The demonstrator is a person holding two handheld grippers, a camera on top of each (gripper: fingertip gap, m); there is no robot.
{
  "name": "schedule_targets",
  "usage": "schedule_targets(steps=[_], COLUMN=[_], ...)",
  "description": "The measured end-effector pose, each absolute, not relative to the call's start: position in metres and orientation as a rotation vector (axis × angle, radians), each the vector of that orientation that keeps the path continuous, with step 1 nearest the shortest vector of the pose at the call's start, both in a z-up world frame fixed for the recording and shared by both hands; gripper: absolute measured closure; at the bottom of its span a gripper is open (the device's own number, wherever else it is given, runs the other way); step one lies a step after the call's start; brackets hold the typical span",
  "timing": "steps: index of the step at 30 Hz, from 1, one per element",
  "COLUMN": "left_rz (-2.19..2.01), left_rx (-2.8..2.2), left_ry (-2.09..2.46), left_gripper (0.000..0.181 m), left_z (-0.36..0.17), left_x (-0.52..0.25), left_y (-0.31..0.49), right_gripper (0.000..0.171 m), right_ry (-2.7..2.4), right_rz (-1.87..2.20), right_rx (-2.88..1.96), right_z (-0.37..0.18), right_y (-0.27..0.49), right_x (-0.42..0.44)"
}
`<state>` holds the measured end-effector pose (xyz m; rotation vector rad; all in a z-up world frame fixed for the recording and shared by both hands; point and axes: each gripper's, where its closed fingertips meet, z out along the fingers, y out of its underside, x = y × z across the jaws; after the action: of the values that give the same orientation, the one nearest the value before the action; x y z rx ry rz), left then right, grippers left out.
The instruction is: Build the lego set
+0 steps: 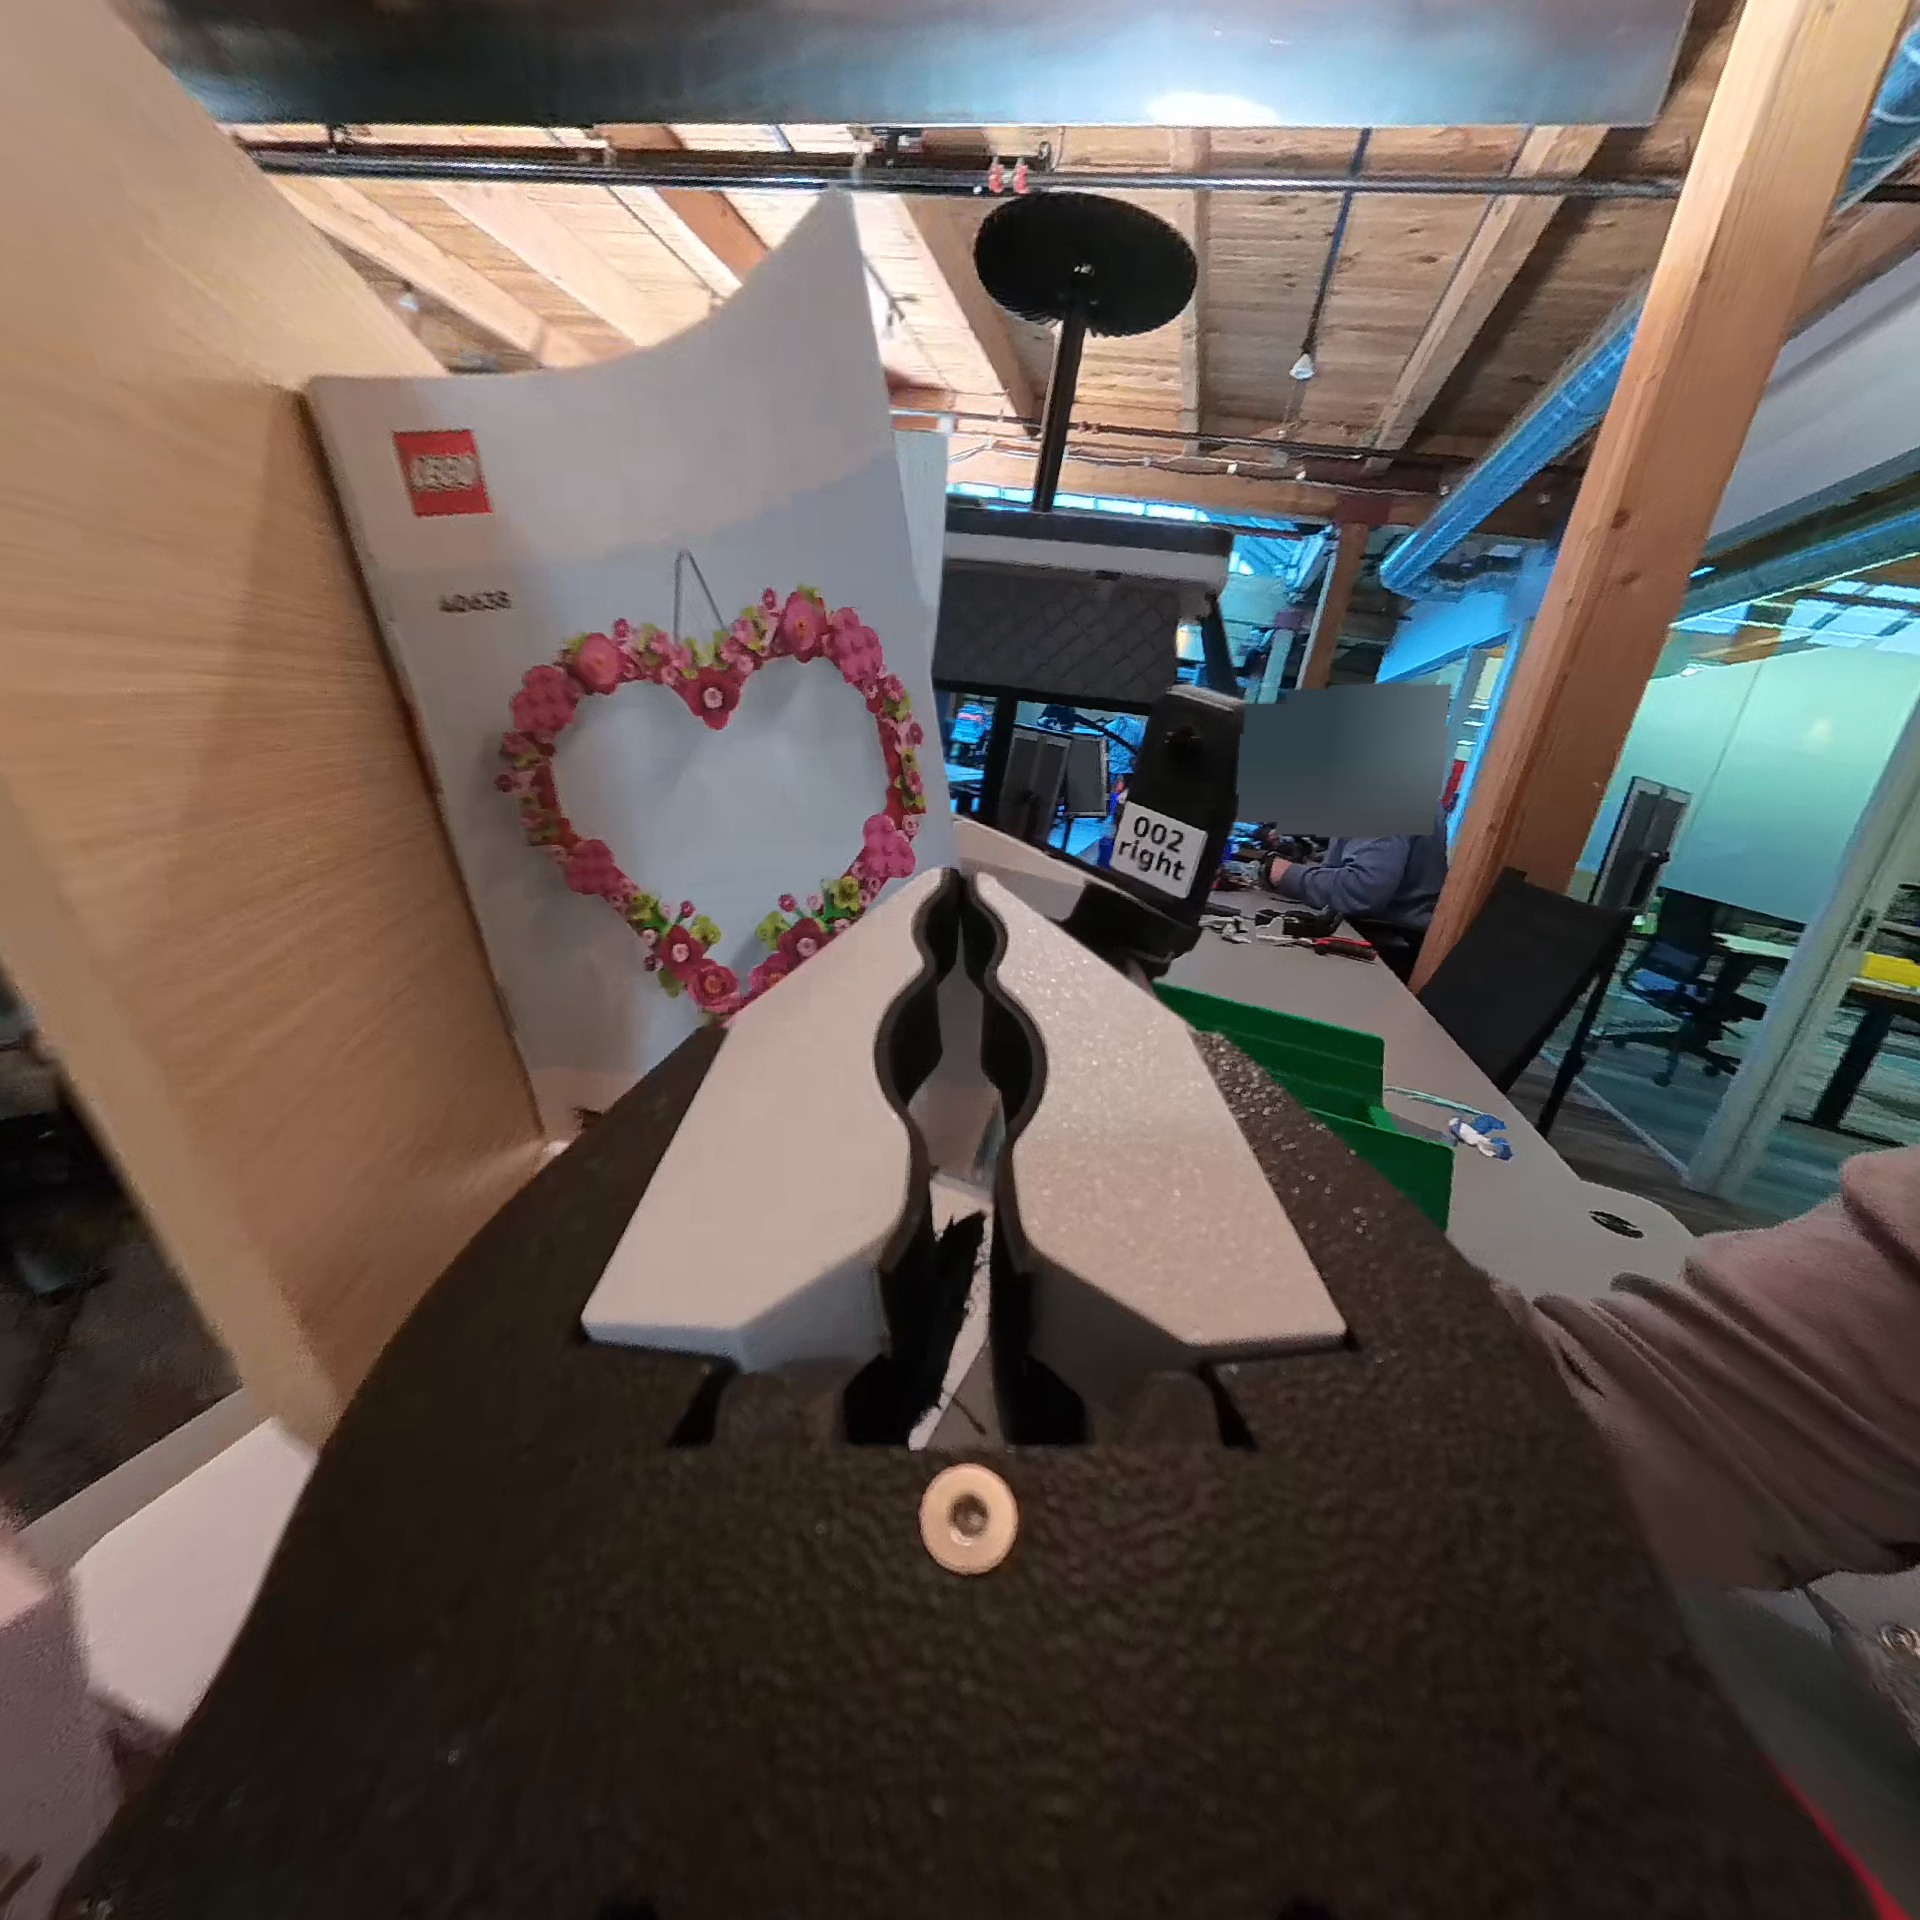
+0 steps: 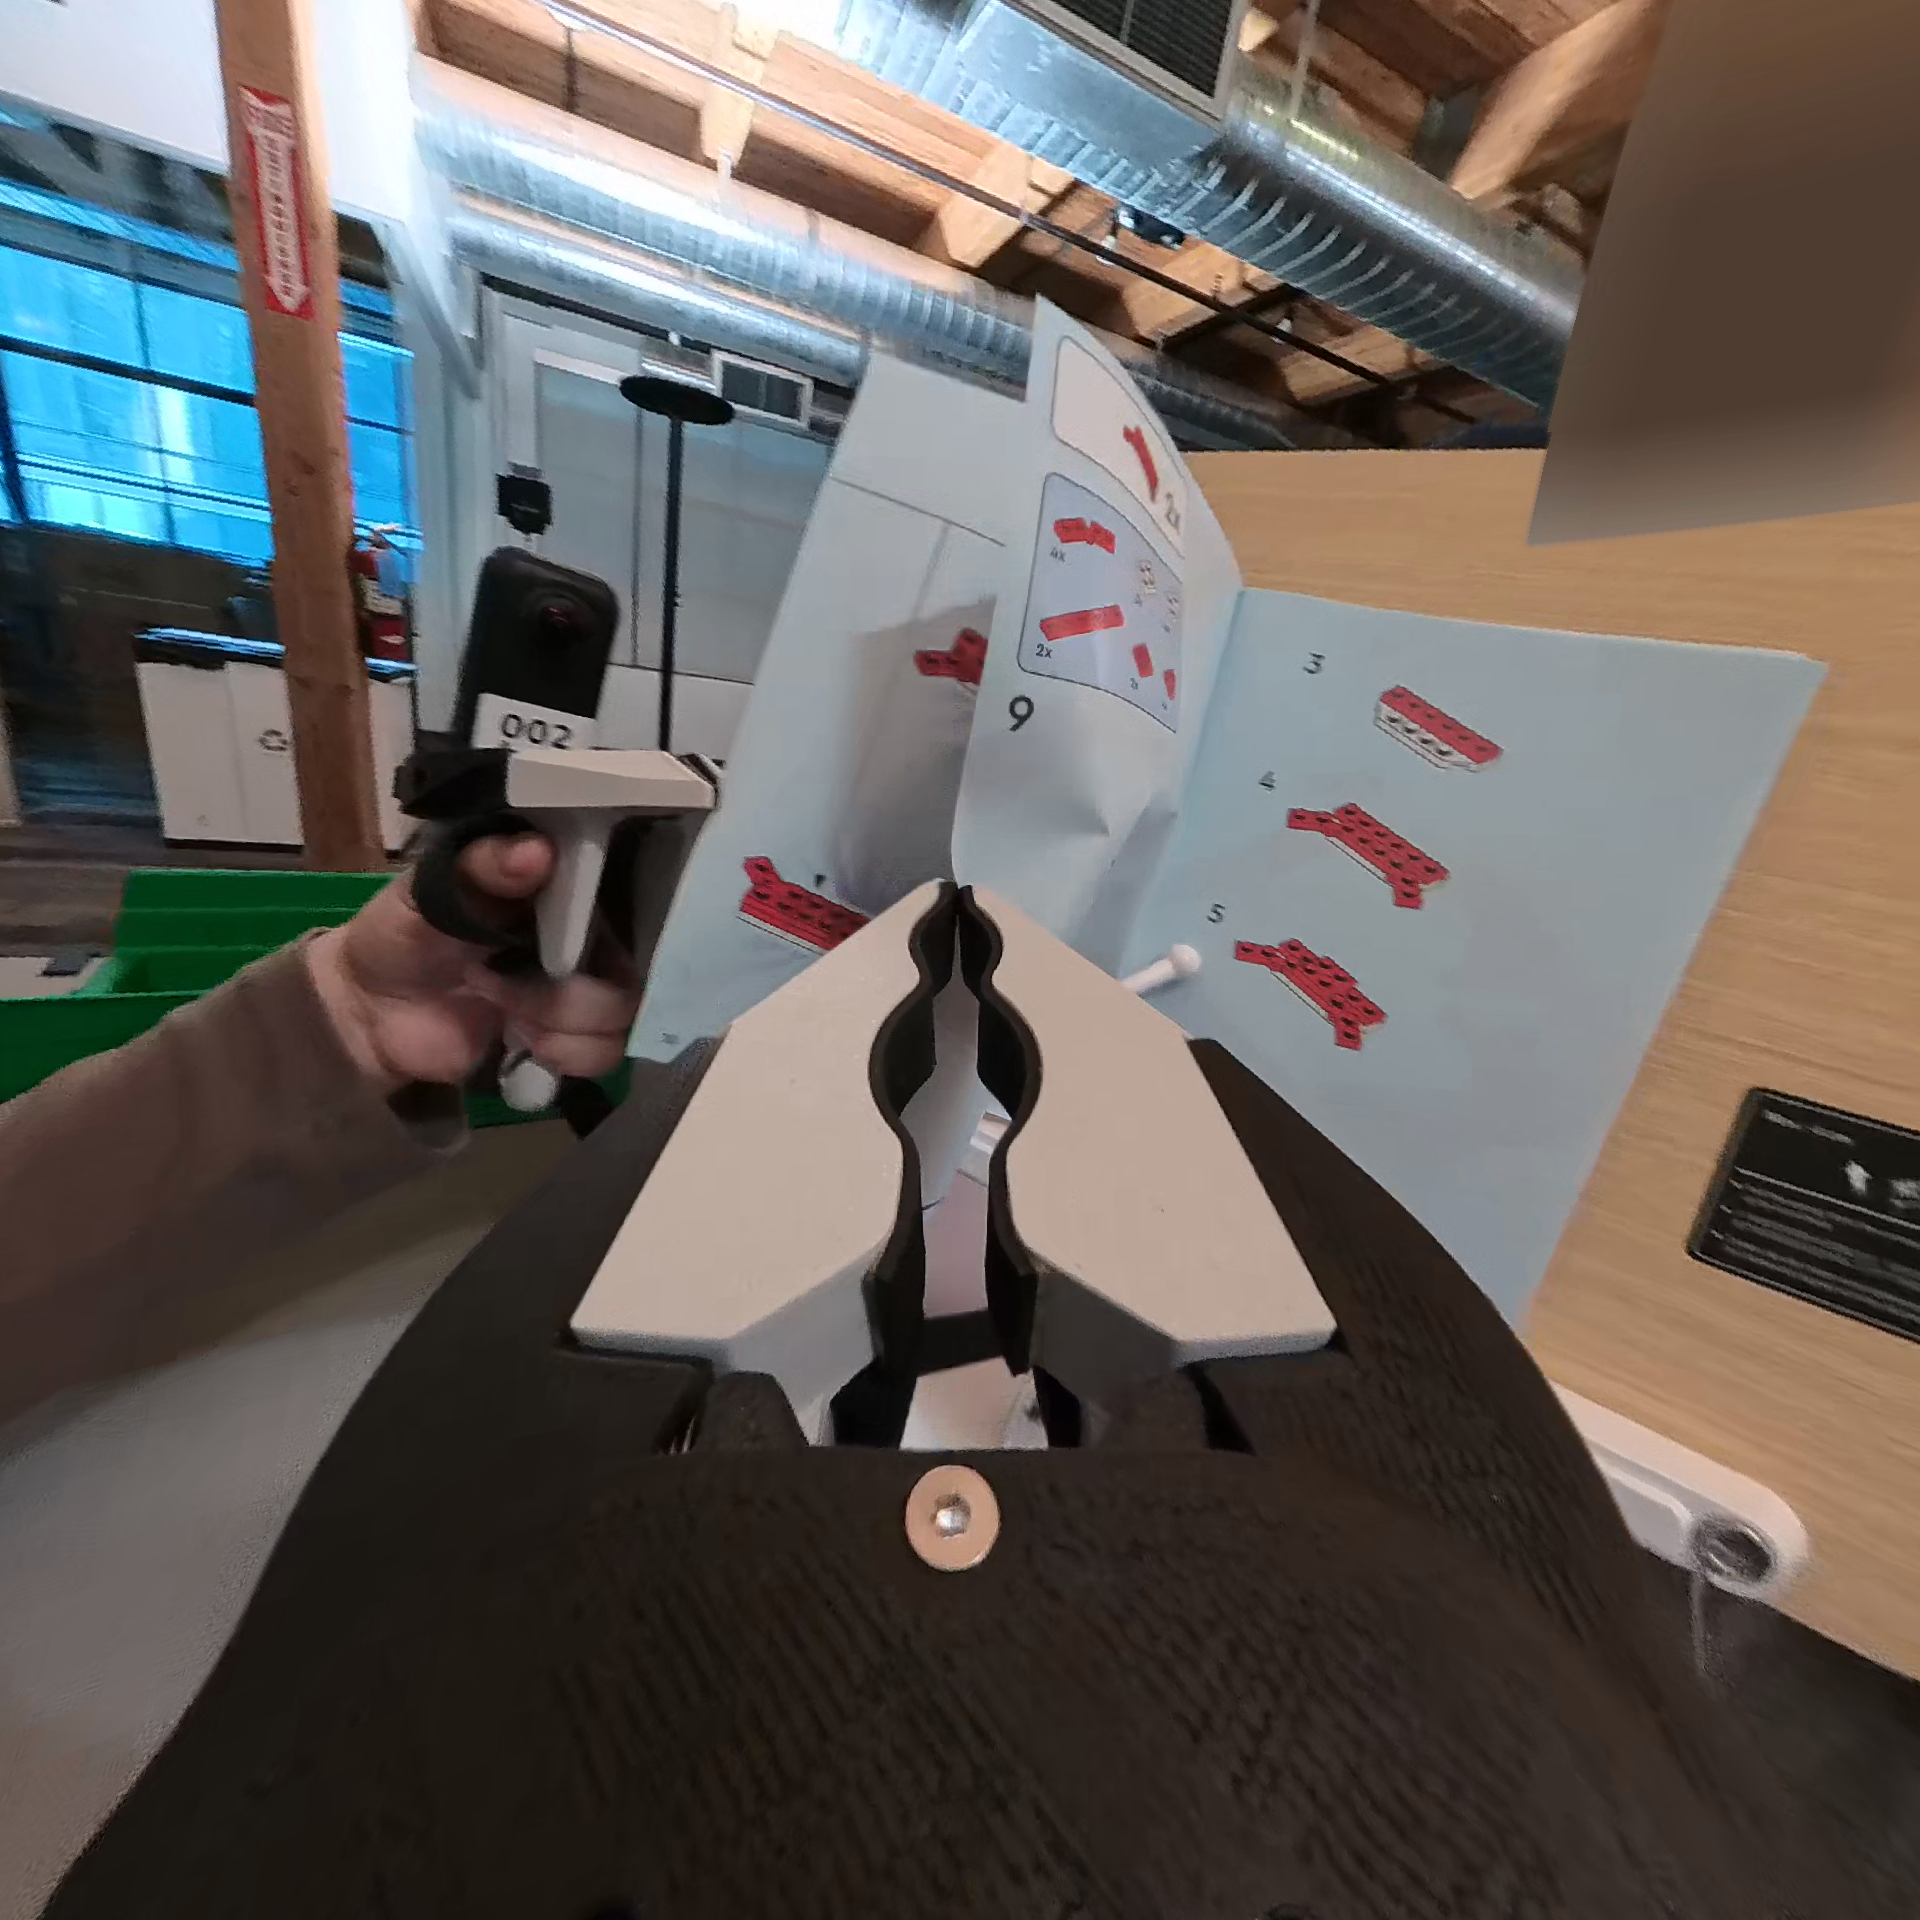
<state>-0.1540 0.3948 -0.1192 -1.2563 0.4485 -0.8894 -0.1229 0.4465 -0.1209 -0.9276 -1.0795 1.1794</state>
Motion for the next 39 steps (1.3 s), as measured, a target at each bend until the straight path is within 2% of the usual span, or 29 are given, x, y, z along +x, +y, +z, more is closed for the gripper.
schedule_targets(steps=[10,21,32,39], left_rz=[-0.663,-0.548,-0.564,-0.538], left_rx=[-1.352,-1.391,-1.424,-1.441], left_ry=[0.248,0.153,0.151,0.132], left_gripper=[0.181,0.181,0.181,0.181], left_z=[-0.131,-0.136,-0.139,-0.140], left_x=[-0.220,-0.241,-0.240,-0.242], left_y=[0.398,0.405,0.404,0.406], right_gripper=[0.171,0.171,0.171,0.171], right_ry=[-0.871,-0.782,-0.899,-1.070], right_rz=[1.034,1.003,1.211,1.275], right_rx=[-1.094,-1.152,-1.143,-1.086], right_z=[-0.126,-0.130,-0.128,-0.121], right_y=[0.496,0.518,0.489,0.435], right_x=[-0.107,-0.092,-0.108,-0.149])
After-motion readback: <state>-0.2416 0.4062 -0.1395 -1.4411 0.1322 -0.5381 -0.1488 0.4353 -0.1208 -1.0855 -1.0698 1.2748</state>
